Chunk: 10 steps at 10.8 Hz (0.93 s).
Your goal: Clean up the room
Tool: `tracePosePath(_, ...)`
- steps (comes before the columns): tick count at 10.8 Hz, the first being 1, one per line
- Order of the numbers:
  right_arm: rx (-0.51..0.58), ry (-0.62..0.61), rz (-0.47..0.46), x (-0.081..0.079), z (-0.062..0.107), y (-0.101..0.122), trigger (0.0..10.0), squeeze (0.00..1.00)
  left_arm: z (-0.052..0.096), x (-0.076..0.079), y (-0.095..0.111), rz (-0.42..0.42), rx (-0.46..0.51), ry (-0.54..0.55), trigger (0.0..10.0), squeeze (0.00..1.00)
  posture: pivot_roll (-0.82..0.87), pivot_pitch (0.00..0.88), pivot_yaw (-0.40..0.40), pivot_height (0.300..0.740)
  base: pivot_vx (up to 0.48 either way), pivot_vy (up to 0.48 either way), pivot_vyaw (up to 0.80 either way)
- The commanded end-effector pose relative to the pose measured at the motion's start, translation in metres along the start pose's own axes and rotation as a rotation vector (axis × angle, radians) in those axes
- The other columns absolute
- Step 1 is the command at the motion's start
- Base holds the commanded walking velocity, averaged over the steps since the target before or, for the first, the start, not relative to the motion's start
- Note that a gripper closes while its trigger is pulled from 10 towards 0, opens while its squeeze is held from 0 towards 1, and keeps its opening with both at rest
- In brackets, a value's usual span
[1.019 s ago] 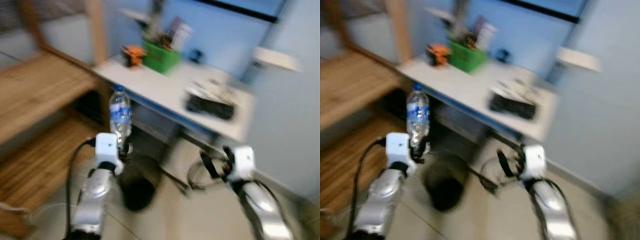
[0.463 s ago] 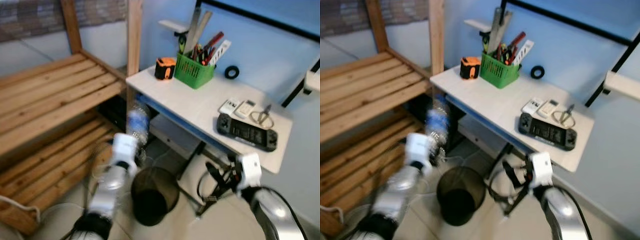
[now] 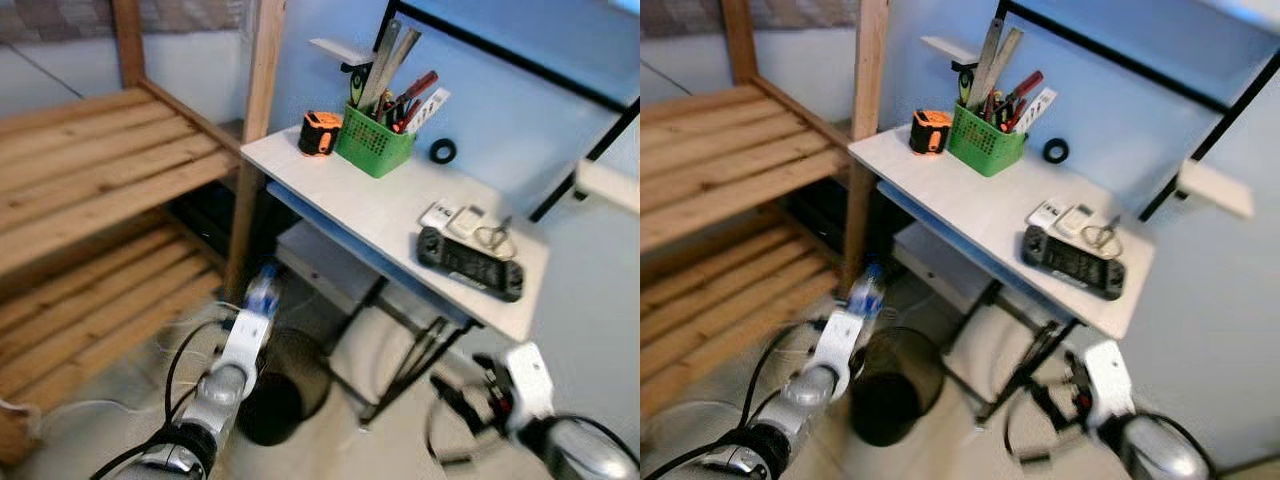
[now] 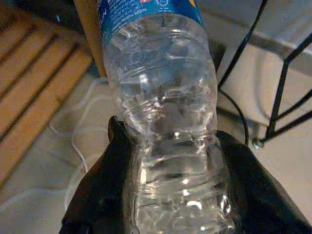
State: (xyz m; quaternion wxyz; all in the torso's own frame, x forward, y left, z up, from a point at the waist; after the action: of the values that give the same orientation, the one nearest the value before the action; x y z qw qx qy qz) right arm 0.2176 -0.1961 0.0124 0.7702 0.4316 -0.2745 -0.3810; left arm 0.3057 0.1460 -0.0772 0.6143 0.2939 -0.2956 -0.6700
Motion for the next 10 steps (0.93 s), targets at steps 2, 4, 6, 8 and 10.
tracePosePath(2, -0.052, 0.022, 0.023, 0.005, 0.011, -0.009, 10.0, 0.00, -0.003, 0.015, 0.021, -0.007, 0.061, -0.050, 10.0, 0.00, -0.23, 0.028, -0.286, 0.740, 0.000, 0.000, 0.00)
tracePosePath(4, -0.093, 0.037, 0.002, -0.003, -0.005, -0.028, 10.0, 0.00, -0.004, 0.020, 0.018, 0.026, 0.016, -0.080, 10.0, 0.00, -0.24, 0.030, -0.305, 0.740, 0.000, 0.000, 0.00)
tracePosePath(6, -0.125, 0.061, -0.022, -0.020, -0.027, -0.045, 10.0, 0.00, -0.005, 0.029, 0.026, 0.060, 0.024, -0.139, 10.0, 0.00, -0.24, 0.027, -0.307, 0.740, 0.000, 0.000, 0.00)
tracePosePath(8, -0.140, 0.089, -0.044, -0.052, -0.056, -0.056, 10.0, 0.00, -0.007, 0.020, 0.032, 0.062, 0.028, -0.111, 10.0, 1.00, -0.23, 0.023, -0.302, 0.740, 0.000, 0.000, 0.00)
tracePosePath(10, -0.145, 0.109, -0.043, -0.066, -0.065, -0.058, 10.0, 0.00, -0.006, 0.026, 0.031, 0.089, 0.012, -0.168, 10.0, 1.00, -0.25, 0.025, -0.301, 0.740, 0.000, 0.000, 0.00)
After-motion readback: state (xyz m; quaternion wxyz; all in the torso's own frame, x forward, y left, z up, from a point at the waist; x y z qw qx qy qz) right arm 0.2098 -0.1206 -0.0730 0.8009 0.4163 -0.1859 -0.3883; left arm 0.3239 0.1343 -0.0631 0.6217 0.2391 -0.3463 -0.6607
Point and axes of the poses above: a point about 5 cm out from each wrist's last joint towards the gripper, its own z axis pointing back from the gripper into the wrist, its own y axis along the axis of the wrist's last joint, x = y × z, the point moved 6 cm from there along -z, pointing out of the wrist towards the gripper, and after that the axes turned 13 degrees about z, right-handed, at the moved point
